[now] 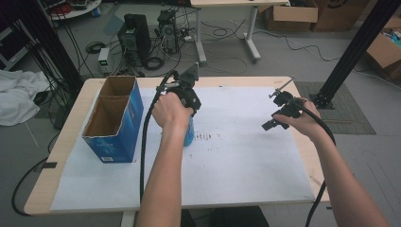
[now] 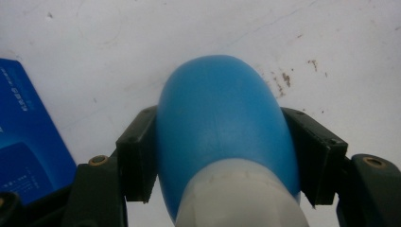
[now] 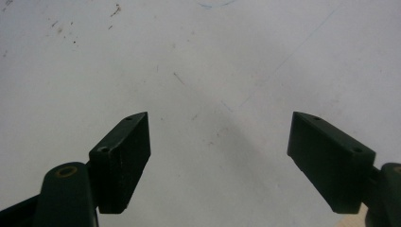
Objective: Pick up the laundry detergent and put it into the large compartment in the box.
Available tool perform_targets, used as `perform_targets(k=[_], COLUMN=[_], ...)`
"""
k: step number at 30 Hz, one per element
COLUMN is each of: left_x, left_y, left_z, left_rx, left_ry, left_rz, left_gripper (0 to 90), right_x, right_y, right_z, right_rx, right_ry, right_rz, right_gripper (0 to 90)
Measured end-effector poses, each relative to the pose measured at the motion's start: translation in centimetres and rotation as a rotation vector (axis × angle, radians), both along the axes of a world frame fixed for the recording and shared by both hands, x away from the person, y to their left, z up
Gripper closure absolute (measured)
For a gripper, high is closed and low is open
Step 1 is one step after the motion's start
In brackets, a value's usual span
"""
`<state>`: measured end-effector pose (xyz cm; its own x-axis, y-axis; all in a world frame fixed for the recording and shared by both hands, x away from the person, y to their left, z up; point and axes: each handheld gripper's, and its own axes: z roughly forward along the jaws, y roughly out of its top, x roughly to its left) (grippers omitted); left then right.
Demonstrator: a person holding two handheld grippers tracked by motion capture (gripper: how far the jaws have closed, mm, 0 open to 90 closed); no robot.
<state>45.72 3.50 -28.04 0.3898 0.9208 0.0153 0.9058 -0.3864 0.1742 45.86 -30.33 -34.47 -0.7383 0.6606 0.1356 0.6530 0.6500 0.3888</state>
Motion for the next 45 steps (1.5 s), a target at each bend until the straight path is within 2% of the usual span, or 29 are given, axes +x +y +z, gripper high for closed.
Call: perform_targets(k=[9,11,13,18,20,23,29,30,31,36,41,42,45], left_x=[-0.1,-0.1,-0.2,-0.4,-0.5,-0.6,-1.0,-1.0,-1.0,-1.1,-1.4,-1.4,-1.6], left_y=[0.2,0.3,0.2,0.3,0.3,0.4,0.8,0.8,1.0,1.7,2.7,2.7,3.6], left_z=[1.1,1.2,1.7,2.8,3.3,4.3,6.6,6.6,7.5,9.8,12.1,12.1,13.9], left_rx=[0.007,0.009,0.027,0.038,0.043,0.037,0.056,0.056,0.054,0.075,0.072,0.072,0.065], left_ry=[0.024,0.03,0.046,0.058,0.078,0.08,0.07,0.07,0.073,0.065,0.047,0.047,0.034], left_rz=[-0.096,-0.105,-0.147,-0.215,-0.23,-0.254,-0.266,-0.266,-0.266,-0.254,-0.223,-0.223,-0.179], left_gripper=[36.7,36.8,36.9,37.0,37.1,37.2,37.3,37.3,37.3,37.3,37.3,37.4,37.4], right_x=[0.1,0.1,0.2,0.2,0.2,0.2,0.3,0.3,0.3,0.3,0.4,0.4,0.5], right_y=[0.3,0.4,0.4,0.5,0.5,0.5,0.6,0.7,0.6,0.8,0.9,0.9,0.9], right_z=[0.0,0.0,0.1,0.2,0.3,0.3,0.3,0.4,0.4,0.5,0.6,0.6,0.7], right_rx=[-0.008,-0.008,-0.011,-0.012,-0.01,-0.009,-0.014,-0.011,-0.013,-0.013,-0.014,-0.014,-0.016], right_ry=[-0.001,0.001,-0.003,-0.001,-0.003,-0.003,-0.005,-0.003,-0.004,-0.004,-0.004,-0.004,-0.008], right_rz=[0.004,0.005,0.011,0.005,0.01,0.006,0.01,0.007,0.009,0.005,0.006,0.006,0.014], right_gripper=[22.1,22.2,22.3,22.4,22.5,22.5,22.5,22.5,22.5,22.6,22.7,22.7,22.6])
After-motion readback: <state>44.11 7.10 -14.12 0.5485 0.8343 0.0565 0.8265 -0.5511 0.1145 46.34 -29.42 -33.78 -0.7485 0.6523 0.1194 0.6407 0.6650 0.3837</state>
